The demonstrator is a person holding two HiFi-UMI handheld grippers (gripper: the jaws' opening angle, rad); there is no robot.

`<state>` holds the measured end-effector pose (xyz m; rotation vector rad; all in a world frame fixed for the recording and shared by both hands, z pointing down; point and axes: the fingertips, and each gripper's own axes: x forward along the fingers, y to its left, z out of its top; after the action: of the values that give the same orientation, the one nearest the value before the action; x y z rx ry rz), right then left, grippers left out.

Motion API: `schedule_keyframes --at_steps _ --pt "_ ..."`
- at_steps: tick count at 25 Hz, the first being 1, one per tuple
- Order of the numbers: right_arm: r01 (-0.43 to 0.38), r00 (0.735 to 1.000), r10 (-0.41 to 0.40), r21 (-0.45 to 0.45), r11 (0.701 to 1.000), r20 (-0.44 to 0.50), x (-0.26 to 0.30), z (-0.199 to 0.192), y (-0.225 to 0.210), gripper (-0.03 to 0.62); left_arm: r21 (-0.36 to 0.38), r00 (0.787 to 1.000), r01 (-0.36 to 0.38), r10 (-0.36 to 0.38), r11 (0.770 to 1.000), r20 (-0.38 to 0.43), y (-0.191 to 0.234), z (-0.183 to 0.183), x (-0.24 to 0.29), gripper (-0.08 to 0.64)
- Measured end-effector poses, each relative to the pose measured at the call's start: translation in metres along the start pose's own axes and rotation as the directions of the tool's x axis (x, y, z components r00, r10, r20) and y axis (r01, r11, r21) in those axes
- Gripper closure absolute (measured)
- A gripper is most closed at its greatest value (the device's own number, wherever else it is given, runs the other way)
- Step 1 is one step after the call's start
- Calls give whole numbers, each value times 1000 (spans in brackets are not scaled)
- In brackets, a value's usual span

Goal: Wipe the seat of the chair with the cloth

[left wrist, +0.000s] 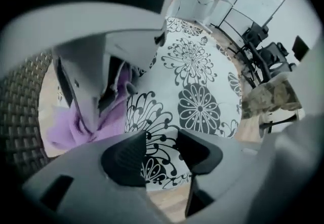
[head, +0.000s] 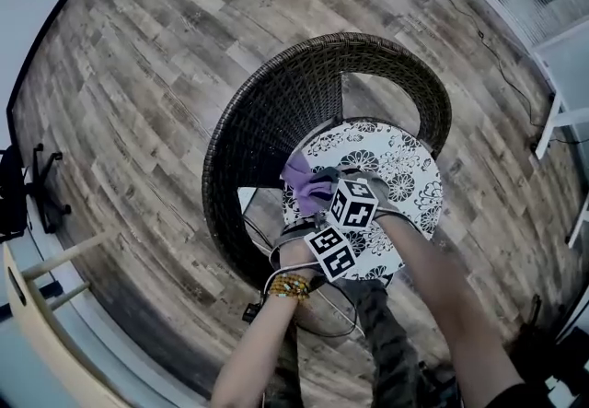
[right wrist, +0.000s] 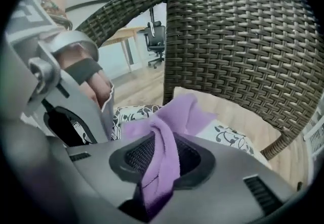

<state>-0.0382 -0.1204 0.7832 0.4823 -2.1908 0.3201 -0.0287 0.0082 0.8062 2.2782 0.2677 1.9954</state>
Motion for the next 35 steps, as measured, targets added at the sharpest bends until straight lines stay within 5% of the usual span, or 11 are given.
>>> schedule_keyframes --at_steps 6,11,16,20,22,24,26,29,32,35 --pt "56 997 -58 -31 998 -47 -3 -5 -14 540 -70 999 44 -43 997 5 2 -5 9 368" --pt "200 979 -196 115 973 -50 -29 -28 -62 545 -141 995 92 -86 986 48 3 -5 9 377" --pt "388 915 -366 121 914 -170 -73 -80 -118 545 -182 991 125 -114 975 72 4 -3 8 380" --pt "540 830 -501 130 831 -244 -112 -103 -152 545 -181 991 125 -114 976 70 5 -3 7 380" --pt "614 784 -573 169 771 -238 -137 -103 -166 546 -181 991 127 -115 975 73 4 -3 8 380" --pt "640 768 -619 221 736 -164 -160 -87 -171 546 -181 991 122 -111 976 71 6 -3 8 379" --pt "603 788 -614 254 756 -43 -177 -59 -156 546 -154 994 101 -93 983 57 5 -3 6 379" --pt "470 851 -507 231 852 136 -181 -13 -100 545 -6 998 6 -6 1000 65 1 8 -7 385" --pt "213 937 -266 233 949 226 -150 15 -25 545 128 991 -19 2 992 132 -23 31 -18 408" --pt "-11 980 -35 230 973 195 -106 13 30 545 210 995 79 -92 974 48 -54 30 -1 408"
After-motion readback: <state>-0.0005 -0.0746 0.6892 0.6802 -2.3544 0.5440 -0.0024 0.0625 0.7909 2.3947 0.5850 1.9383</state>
